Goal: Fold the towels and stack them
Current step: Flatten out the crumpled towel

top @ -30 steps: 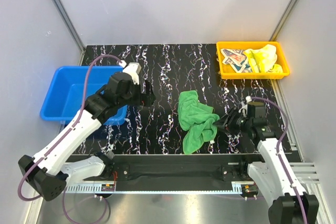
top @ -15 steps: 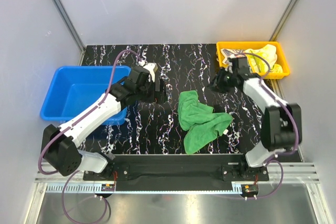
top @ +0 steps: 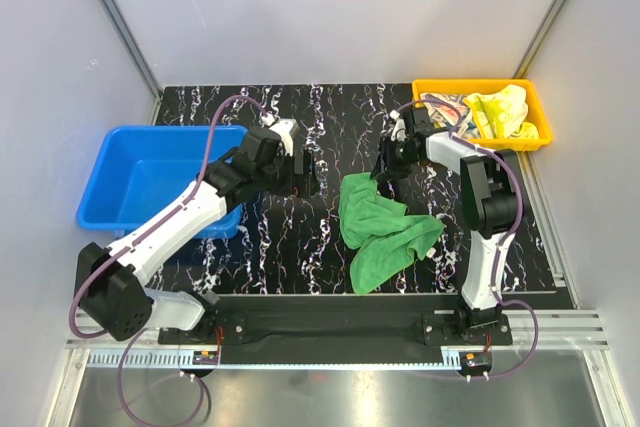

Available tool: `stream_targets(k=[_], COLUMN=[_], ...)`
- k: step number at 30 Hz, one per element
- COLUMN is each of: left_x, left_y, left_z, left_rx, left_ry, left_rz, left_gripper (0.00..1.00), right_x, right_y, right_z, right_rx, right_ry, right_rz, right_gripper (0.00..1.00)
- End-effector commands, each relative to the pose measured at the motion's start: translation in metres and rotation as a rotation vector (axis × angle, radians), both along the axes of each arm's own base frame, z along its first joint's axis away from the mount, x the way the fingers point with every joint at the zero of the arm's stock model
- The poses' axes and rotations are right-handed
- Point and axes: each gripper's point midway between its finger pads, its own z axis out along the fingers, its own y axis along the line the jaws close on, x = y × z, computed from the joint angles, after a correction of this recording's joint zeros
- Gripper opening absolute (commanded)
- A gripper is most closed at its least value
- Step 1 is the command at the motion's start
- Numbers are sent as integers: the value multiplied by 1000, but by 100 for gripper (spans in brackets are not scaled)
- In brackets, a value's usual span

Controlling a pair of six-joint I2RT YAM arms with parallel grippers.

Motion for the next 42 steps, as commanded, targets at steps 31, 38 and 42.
stream_targets(k=[31,38,42], left_x=[21,29,37], left_y=[32,-34,-73], left_z=[85,19,-11], left_rx=[-174,-136,-111], left_ry=[-155,-58,10], left_rz=[55,-52,-131], left_gripper=[96,91,86], right_x=[-117,-145,-158], right_y=[-91,-123,-102], right_z=[97,43,29], right_rx=[-513,-578,-382], right_ry=[-72,3,-16], right_rz=[-361,-567,-599], right_gripper=[0,0,0])
